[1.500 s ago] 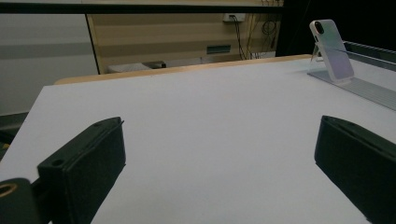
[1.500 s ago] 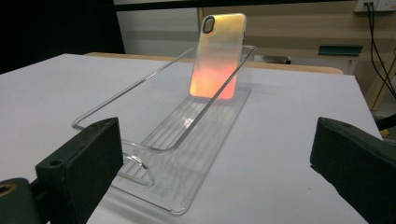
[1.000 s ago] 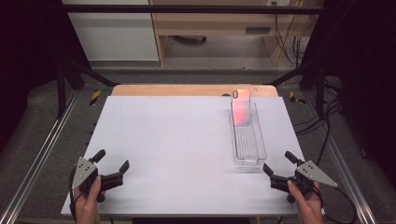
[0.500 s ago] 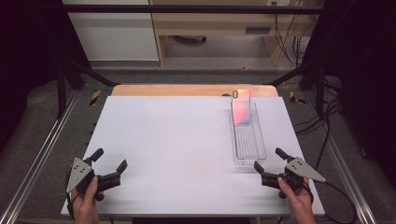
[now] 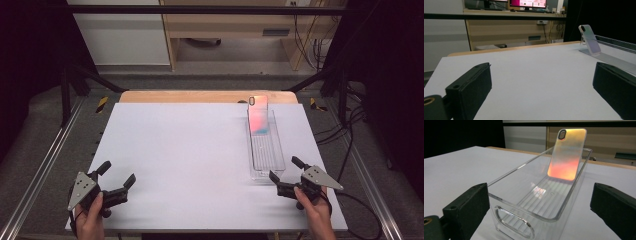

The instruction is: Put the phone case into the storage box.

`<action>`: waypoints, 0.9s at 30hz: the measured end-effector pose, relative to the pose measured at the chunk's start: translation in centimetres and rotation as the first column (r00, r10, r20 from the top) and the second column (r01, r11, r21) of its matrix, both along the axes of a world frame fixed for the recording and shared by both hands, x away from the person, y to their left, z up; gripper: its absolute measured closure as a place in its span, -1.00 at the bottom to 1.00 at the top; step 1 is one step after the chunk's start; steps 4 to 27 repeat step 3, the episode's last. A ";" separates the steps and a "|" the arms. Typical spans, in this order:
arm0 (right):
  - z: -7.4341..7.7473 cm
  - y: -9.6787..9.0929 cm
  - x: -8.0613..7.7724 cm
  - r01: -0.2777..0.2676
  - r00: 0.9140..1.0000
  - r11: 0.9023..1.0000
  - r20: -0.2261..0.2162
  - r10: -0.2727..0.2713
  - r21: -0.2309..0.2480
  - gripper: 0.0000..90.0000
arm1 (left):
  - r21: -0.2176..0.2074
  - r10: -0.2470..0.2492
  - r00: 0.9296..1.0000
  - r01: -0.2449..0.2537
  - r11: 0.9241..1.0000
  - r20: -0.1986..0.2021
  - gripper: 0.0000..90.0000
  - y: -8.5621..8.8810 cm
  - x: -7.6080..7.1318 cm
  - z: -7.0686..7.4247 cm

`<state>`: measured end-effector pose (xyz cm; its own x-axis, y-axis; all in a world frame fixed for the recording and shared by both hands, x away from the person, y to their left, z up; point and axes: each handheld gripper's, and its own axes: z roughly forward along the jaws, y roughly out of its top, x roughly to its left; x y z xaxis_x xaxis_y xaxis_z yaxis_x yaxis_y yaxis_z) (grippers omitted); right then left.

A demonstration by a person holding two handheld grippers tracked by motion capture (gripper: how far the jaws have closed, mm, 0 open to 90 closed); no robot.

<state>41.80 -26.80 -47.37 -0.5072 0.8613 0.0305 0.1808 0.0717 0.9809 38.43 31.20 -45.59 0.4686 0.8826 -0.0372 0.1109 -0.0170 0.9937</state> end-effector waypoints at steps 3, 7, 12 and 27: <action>-0.2 -0.2 0.2 0.008 1.000 1.000 -0.007 -0.008 -0.008 -0.94 | 0.001 -0.019 1.000 0.019 1.000 -0.009 -0.96 -0.1 -0.4 -0.2; -0.2 -0.2 0.2 0.008 1.000 1.000 -0.007 -0.008 -0.008 -0.94 | 0.001 -0.019 1.000 0.019 1.000 -0.009 -0.96 -0.1 -0.4 -0.2; -0.2 -0.2 0.2 0.008 1.000 1.000 -0.007 -0.008 -0.008 -0.94 | 0.001 -0.019 1.000 0.019 1.000 -0.009 -0.96 -0.1 -0.4 -0.2; -0.2 -0.2 0.2 0.008 1.000 1.000 -0.007 -0.008 -0.008 -0.94 | 0.001 -0.019 1.000 0.019 1.000 -0.009 -0.96 -0.1 -0.4 -0.2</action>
